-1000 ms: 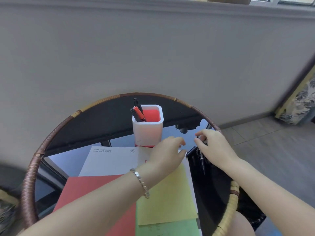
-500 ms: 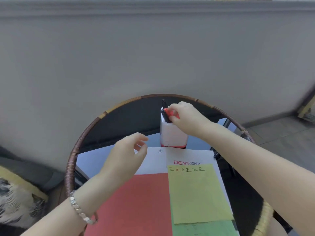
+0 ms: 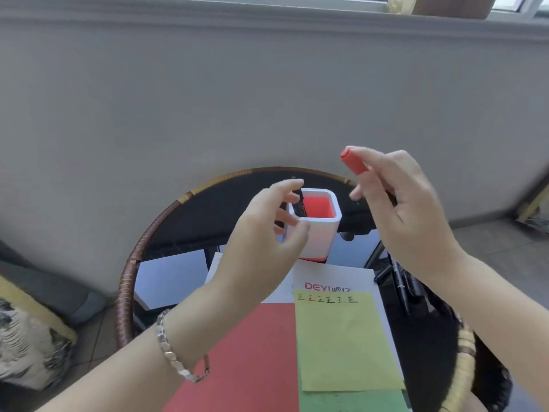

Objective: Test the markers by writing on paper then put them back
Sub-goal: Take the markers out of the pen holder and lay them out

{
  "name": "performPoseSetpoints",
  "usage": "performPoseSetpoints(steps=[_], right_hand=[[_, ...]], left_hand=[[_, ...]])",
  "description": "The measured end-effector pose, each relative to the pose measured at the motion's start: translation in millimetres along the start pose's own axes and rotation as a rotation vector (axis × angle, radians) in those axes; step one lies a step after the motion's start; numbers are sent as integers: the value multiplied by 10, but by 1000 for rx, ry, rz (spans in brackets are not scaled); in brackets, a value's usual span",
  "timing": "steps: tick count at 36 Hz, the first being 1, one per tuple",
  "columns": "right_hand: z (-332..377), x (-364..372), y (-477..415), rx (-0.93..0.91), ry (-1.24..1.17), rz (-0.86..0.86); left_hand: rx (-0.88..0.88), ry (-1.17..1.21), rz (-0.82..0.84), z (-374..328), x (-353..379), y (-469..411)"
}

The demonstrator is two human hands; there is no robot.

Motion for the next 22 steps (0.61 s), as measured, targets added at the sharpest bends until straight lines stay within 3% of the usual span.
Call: performPoseSetpoints(steps=[3,6,10,13,15,18,22], right_hand=[[-94,29,140,107,-45,216],[-195,51,294,131,72,330],[-296,8,430,204,112,381],[-283,-17,469,68,238,345],[-269,-69,492,39,262,216],[-329,-160,551,318,67,56],[-547,28,722,919,-502,115]], left_hand=[[84,16,33,-147,85,-32],[164,-104,149,-212,256,18],[91,-133,309,-84,469,130],[28,-151,261,17,488,171],[-41,-92,181,77,445,175],[-133,13,87,121,408,163],[-237,214,191,108,502,173]])
Point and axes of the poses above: each hand's wrist, its own y-axis away from the middle knuckle, its own x-axis out of the palm, z = x × y, the point moved 5 cm from there along -y, towards the middle knuckle, and after that the axes turned 6 degrees about -y, right-handed, at the moved point
